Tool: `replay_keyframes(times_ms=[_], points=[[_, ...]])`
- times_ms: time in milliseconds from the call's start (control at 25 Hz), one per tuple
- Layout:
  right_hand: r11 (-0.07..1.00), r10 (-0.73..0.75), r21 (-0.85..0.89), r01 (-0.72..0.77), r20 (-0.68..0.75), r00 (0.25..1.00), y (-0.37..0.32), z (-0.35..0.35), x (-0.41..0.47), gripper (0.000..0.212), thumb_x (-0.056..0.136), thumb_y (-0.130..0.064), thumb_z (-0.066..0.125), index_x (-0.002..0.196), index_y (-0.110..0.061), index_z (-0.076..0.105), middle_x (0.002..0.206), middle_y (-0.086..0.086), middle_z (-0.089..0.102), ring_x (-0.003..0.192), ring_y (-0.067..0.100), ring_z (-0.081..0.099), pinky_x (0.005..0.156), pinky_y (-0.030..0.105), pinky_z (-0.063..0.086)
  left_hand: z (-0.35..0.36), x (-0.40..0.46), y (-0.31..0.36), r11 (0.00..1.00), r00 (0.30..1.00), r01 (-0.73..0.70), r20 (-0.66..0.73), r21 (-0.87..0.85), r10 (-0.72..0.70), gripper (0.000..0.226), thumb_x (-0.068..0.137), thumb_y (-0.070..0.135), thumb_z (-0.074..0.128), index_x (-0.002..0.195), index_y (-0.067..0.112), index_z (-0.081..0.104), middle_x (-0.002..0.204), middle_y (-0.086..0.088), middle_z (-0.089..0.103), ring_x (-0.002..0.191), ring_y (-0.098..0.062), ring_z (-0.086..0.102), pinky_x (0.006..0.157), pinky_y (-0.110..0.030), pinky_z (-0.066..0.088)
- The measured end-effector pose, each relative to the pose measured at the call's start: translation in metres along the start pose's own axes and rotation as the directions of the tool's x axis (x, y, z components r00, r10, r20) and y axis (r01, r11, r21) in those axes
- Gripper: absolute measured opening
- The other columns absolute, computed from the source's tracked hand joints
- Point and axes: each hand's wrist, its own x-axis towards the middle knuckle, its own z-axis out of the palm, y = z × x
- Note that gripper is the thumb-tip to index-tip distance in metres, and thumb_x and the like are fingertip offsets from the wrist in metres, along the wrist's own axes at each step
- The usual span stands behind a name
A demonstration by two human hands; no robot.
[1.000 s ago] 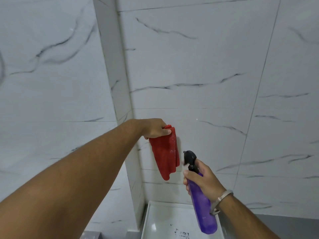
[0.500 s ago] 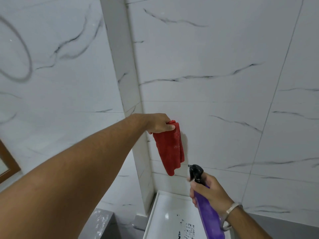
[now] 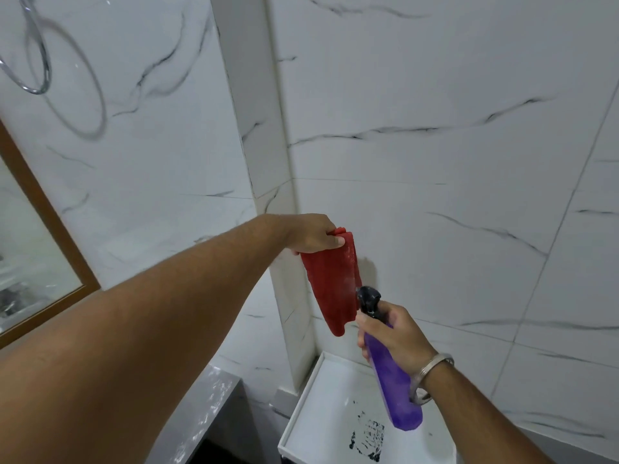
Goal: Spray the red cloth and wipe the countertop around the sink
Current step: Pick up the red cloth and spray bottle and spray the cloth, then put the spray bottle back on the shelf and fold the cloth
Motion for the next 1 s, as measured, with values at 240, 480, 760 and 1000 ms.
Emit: replay_keyframes(times_ms=[240, 480, 760, 1000], points=[[0.998, -0.031, -0.054, 0.029, -0.027, 0.999, 0.024, 0.008, -0.002, 0.024, 0.085, -0.047, 0.066, 0.089, -0.023, 0.066, 0.072, 0.012, 0.07, 0.061, 0.027, 0.066, 0.062, 0.034, 0.056, 0.005, -0.013, -0.011, 1.0, 1.0, 0.001, -0.013, 0.011, -0.001, 0.038, 0.102, 0.046, 0.039, 0.082, 0.019, 0.056, 0.083, 0.0, 0.062, 0.083, -0.024, 0.063, 0.08, -0.043, 0.059], [0.992, 0.008, -0.12, -0.044, -0.287, 0.958, 0.088, -0.007, -0.015, 0.03, 0.086, -0.04, 0.066, 0.111, -0.023, 0.063, 0.088, -0.003, 0.075, 0.087, 0.022, 0.071, 0.075, 0.033, 0.058, 0.013, -0.027, -0.042, 0.995, 0.996, -0.064, -0.05, 0.074, 0.068, 0.04, 0.102, 0.043, 0.04, 0.075, 0.016, 0.054, 0.077, 0.001, 0.059, 0.071, -0.017, 0.057, 0.062, -0.029, 0.043], [0.921, 0.095, -0.22, -0.323, -0.675, 0.732, 0.166, -0.004, -0.027, 0.051, 0.072, -0.012, 0.083, 0.117, -0.009, 0.058, 0.1, 0.015, 0.074, 0.093, 0.028, 0.071, 0.083, 0.036, 0.055, 0.034, -0.052, -0.097, 0.978, 0.995, -0.094, -0.002, 0.185, 0.096, 0.038, 0.1, 0.049, 0.038, 0.075, 0.024, 0.052, 0.08, 0.007, 0.058, 0.07, -0.009, 0.054, 0.06, -0.03, 0.036], [0.73, -0.102, -0.482, -0.485, -0.778, 0.62, 0.168, 0.026, -0.037, 0.105, 0.061, -0.04, 0.09, 0.143, -0.01, 0.031, 0.144, 0.021, 0.044, 0.13, 0.034, 0.042, 0.102, 0.055, 0.042, 0.049, -0.063, -0.152, 0.973, 0.992, -0.119, 0.069, 0.198, 0.107, 0.038, 0.1, 0.05, 0.038, 0.073, 0.026, 0.048, 0.081, 0.011, 0.055, 0.072, -0.007, 0.051, 0.057, -0.028, 0.033]])
